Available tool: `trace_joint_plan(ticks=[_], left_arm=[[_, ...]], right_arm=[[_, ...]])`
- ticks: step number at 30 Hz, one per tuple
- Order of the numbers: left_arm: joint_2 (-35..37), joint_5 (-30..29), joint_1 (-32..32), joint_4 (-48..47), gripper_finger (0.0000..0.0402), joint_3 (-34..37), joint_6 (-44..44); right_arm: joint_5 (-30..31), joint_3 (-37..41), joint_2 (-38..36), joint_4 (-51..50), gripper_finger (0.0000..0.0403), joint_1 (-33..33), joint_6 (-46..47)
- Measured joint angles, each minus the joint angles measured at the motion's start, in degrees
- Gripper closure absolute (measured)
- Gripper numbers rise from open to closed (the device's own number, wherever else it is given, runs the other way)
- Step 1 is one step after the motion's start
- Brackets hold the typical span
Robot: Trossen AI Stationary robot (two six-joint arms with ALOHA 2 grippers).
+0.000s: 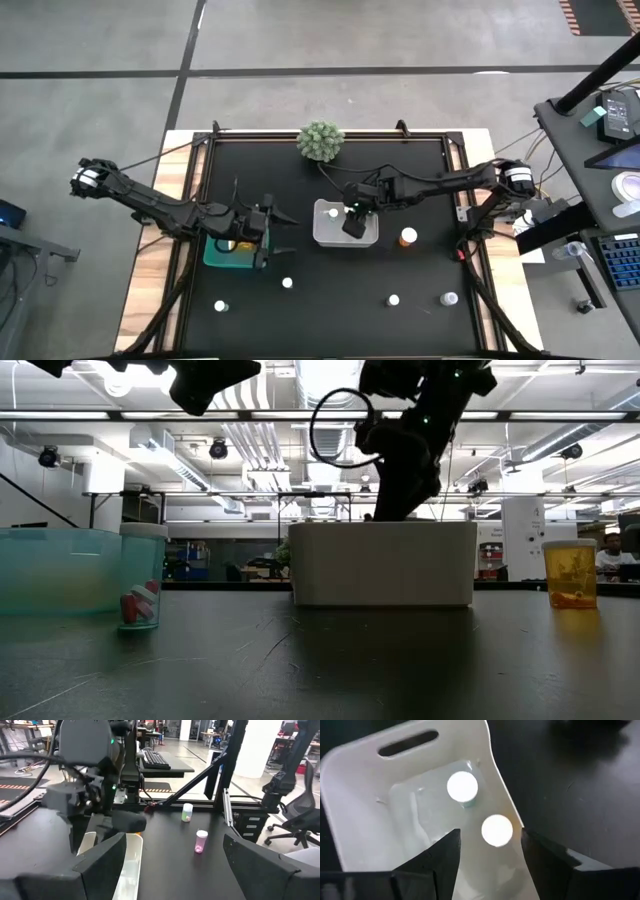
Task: Pick and place medicine bottles into bin by pill shape (circle, oval)
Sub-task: Put the blue tablet bottle into the white bin
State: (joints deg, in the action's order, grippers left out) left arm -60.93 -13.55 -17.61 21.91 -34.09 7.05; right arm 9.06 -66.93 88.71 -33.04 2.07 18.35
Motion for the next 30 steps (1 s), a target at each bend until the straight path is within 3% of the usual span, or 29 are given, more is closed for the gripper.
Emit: trace_joint_plan(ticks=[9,13,20,24,30], left_arm=[[-0.5,-0.5,0.0,-0.4,0.0084,0.7,3.6],[-1.3,-3.8,-0.1,-0.5,0.0084,0.5,7.7],[-5.4,-4.6,-1.0,-1.2,0.0084,-0.2,16.0],[-8.9,-4.9,-1.9,-6.0,0.0084,-2.9,21.0],[-14.6,-5.0,-5.0,-20.5,0.0084,-11.1,23.2]], right_arm=[[0.0,0.4,-5.2,2.2,0.0202,0.2,-10.0],[0.0,0.5,-6.9,5.9,0.0202,0.3,-15.6],[-0.6,0.6,-8.9,13.7,0.0202,1.0,-25.6],[-4.9,0.6,-9.4,18.3,0.0202,2.6,-29.8],[-11.0,0.6,-9.3,24.4,0.0202,5.7,-32.6]])
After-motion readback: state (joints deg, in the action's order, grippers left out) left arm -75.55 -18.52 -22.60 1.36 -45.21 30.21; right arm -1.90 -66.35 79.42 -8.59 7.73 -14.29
